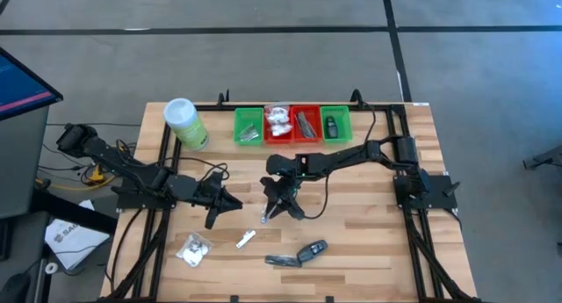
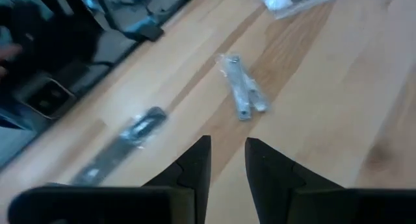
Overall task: Pick & Place Travel size toiletries
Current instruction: Put the silver nail cutter into the left green bin
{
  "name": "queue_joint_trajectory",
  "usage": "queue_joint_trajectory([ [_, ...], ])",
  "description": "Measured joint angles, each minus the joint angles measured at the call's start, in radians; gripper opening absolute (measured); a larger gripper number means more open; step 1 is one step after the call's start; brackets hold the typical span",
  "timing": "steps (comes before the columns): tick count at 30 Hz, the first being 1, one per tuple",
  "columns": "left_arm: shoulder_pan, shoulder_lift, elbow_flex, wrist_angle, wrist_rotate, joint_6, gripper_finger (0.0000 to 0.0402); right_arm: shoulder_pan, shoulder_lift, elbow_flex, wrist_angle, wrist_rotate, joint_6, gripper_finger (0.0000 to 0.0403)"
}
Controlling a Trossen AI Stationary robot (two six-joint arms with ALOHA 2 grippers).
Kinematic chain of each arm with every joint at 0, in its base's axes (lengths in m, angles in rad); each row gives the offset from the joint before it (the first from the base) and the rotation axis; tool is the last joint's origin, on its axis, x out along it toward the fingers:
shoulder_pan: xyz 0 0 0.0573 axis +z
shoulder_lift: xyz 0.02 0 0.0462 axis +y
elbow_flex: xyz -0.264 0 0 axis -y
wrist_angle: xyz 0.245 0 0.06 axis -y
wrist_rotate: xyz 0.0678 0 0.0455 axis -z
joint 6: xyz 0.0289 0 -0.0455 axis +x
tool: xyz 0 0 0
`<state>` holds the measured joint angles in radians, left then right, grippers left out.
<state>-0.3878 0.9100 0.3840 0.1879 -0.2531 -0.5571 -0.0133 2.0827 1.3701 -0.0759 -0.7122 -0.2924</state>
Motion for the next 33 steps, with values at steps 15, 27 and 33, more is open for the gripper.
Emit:
queue_joint_trajectory([
  [15,0.0,0.0,0.0,0.0,0.0,0.002,0.0044,0.056,0.014,0.002,-0.038,0.308,-0.111,0.0088],
  [27,0.001,0.0,0.0,0.001,0.0,0.003,0.0044,0.065,0.081,0.001,-0.016,0.35,-0.129,0.0203],
  [33,0.001,0.0,0.0,0.001,0.0,0.003,0.0044,0.065,0.097,0.002,-0.01,0.441,-0.142,0.0229],
])
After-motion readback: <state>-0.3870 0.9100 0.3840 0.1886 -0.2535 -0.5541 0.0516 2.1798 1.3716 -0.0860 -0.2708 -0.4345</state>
